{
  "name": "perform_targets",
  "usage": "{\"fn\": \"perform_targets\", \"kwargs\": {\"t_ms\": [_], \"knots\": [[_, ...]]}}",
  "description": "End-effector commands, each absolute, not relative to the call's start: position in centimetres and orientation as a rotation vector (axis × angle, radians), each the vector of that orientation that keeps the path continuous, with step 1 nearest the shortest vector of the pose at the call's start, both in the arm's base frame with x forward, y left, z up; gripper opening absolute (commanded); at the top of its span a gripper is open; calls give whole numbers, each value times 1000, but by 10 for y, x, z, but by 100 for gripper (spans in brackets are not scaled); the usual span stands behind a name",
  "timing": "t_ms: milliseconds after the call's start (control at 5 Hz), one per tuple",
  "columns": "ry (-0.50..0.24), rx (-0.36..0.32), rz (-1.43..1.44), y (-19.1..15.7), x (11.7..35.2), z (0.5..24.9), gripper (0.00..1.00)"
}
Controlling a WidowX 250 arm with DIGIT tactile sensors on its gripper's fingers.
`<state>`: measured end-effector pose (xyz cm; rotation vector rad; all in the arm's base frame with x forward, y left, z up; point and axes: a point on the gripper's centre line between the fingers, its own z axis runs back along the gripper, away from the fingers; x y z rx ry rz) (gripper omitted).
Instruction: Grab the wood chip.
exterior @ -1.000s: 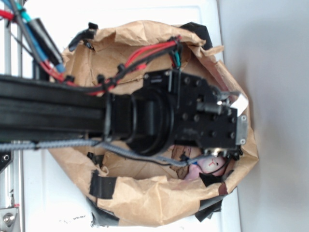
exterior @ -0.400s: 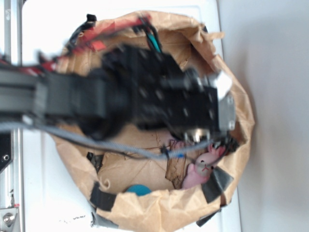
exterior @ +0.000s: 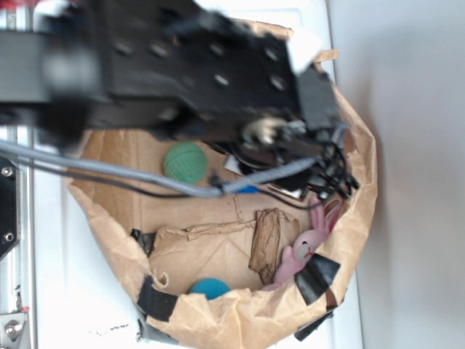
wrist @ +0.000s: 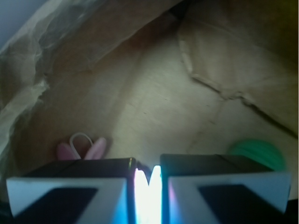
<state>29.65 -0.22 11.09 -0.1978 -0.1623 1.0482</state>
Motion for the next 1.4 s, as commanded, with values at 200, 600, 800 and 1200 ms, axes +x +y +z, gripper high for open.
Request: {"fn": "perform_targets", "kwargs": {"t_ms": [200, 600, 800, 1200], "knots": [[-179, -160, 990, -10, 277, 100, 100], [-154, -117, 963, -38, 292, 71, 100], [-171, -107, 977, -41, 305, 61, 100], [-161, -86, 1006, -36, 339, 44, 100]]}}
